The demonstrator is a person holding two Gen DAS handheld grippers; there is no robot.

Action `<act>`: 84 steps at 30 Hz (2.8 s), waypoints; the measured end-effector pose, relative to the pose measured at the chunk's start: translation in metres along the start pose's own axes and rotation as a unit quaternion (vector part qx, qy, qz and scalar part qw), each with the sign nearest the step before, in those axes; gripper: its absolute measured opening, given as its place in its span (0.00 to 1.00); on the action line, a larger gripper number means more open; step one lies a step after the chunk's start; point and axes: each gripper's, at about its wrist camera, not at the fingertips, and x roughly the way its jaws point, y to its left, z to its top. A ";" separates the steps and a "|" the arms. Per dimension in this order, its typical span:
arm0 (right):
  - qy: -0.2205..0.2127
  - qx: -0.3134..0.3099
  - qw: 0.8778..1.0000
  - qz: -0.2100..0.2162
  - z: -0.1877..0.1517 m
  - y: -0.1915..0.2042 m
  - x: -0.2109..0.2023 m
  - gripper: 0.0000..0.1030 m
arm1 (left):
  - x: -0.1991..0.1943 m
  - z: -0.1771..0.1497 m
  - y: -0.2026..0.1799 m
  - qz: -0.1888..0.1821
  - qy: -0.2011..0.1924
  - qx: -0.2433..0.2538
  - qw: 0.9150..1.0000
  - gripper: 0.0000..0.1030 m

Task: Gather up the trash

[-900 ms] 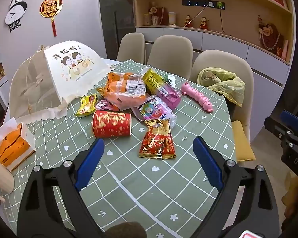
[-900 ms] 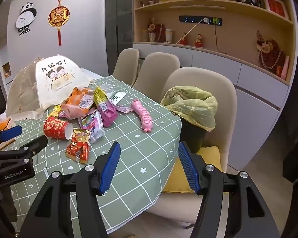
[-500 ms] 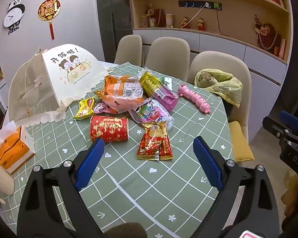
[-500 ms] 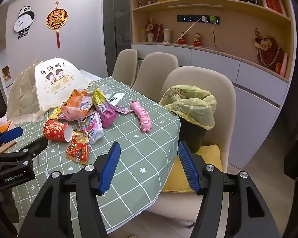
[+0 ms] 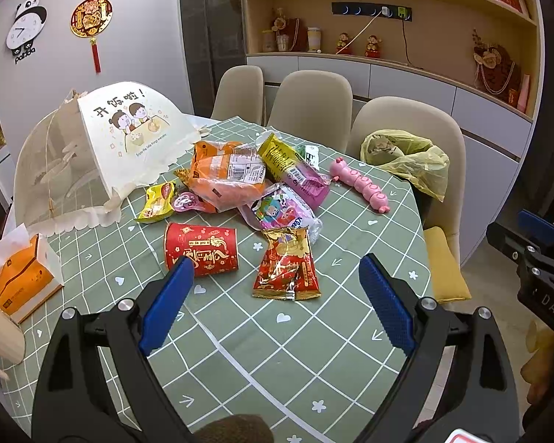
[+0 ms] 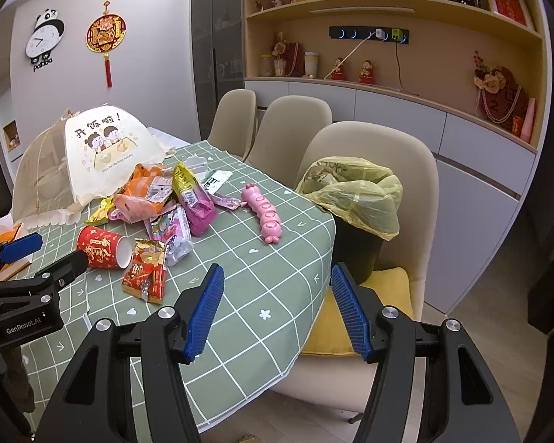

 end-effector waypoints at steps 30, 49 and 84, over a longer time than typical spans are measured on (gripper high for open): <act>0.005 0.002 1.000 0.002 -0.003 0.001 0.003 0.56 | 0.000 0.000 0.001 -0.001 -0.001 -0.002 1.000 0.85; 0.007 0.003 1.000 0.003 -0.004 0.000 0.005 0.56 | 0.001 -0.001 0.001 -0.001 -0.001 -0.002 1.000 0.85; 0.115 -0.095 0.983 0.106 0.010 0.082 0.107 0.56 | 0.111 0.033 0.170 -0.023 0.046 -0.088 0.995 0.85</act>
